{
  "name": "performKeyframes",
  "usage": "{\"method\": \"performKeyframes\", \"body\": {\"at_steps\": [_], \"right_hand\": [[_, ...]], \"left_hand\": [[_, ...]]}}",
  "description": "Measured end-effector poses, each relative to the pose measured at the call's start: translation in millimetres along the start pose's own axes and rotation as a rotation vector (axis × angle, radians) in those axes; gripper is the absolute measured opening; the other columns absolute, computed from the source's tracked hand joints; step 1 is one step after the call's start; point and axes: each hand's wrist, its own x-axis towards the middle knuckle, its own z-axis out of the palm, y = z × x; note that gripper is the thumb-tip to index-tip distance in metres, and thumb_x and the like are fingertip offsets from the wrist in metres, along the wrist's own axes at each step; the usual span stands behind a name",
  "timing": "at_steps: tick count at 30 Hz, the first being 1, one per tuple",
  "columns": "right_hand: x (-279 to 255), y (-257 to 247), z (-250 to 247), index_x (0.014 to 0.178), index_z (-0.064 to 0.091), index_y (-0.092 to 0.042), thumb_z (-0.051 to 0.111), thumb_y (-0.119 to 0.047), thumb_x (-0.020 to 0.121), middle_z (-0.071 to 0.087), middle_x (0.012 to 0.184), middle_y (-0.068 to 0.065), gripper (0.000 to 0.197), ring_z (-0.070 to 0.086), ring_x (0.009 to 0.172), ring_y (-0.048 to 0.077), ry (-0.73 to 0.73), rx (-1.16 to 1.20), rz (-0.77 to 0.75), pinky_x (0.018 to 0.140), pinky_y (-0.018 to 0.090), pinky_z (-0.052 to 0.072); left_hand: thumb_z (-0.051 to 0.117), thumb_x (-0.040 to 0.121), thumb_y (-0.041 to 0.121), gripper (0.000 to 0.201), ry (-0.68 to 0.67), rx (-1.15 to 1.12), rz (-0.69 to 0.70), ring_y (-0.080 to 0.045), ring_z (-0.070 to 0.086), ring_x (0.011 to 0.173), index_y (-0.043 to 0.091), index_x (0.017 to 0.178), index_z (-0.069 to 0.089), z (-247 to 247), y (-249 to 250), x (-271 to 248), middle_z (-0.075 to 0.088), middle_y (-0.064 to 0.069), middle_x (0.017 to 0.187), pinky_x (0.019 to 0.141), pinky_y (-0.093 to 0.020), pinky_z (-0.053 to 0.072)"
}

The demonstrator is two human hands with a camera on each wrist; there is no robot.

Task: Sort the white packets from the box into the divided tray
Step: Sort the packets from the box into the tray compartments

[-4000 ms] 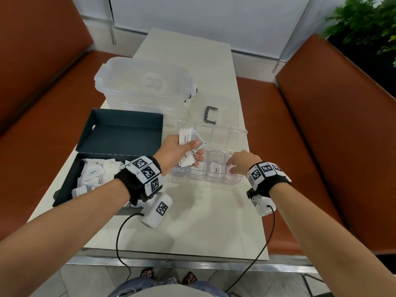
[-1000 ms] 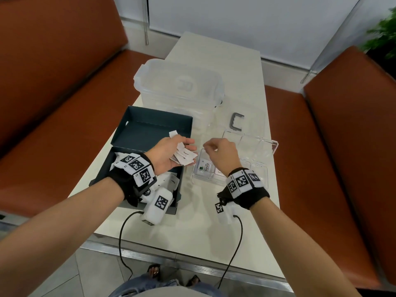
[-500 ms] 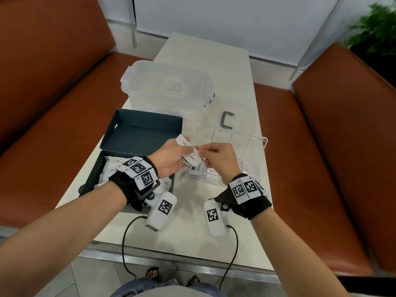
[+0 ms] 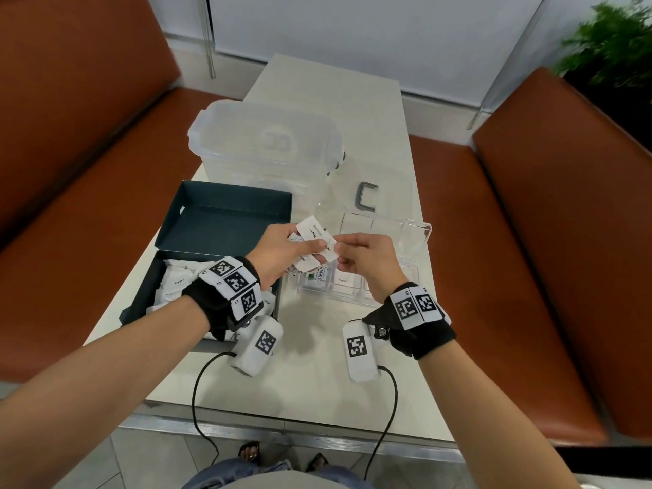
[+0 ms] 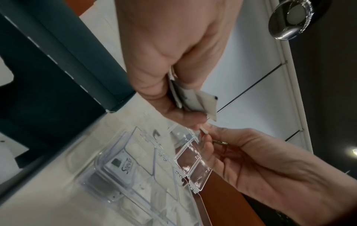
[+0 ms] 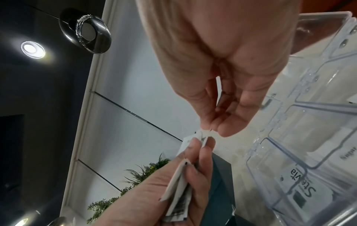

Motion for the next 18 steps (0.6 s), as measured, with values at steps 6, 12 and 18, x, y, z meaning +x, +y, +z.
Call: {"method": "performKeyframes", "body": {"at_steps": [6, 12, 18], "right_hand": [[6, -4, -3, 0.088, 0.066, -0.010, 0.059, 0.001, 0.089, 0.060, 0.070, 0.003, 0.013, 0.056, 0.060, 0.013, 0.152, 0.036, -0.028, 0.062, 0.025, 0.054], [3, -1, 3, 0.086, 0.065, -0.010, 0.062, 0.002, 0.085, 0.066, 0.075, 0.009, 0.013, 0.061, 0.058, 0.014, 0.121, 0.031, -0.031, 0.057, 0.025, 0.053], [2, 8, 5, 0.091, 0.062, -0.012, 0.066, -0.002, 0.083, 0.063, 0.068, 0.003, 0.013, 0.064, 0.055, 0.011, 0.211, -0.051, -0.059, 0.059, 0.026, 0.056]], "left_hand": [[0.064, 0.093, 0.014, 0.009, -0.042, 0.076, -0.010, -0.017, 0.074, 0.074, 0.014, 0.101, 0.066, -4, -2, 2, 0.076, -0.006, 0.090, 0.053, -0.024, 0.056], [0.068, 0.089, 0.015, 0.013, -0.107, 0.171, 0.030, -0.016, 0.073, 0.075, 0.019, 0.101, 0.070, -3, -4, 1, 0.077, -0.003, 0.088, 0.063, -0.029, 0.059], [0.069, 0.085, 0.018, 0.013, -0.212, 0.061, 0.014, -0.016, 0.073, 0.073, 0.018, 0.098, 0.072, 2, -2, -4, 0.076, -0.008, 0.092, 0.059, -0.025, 0.057]]}}
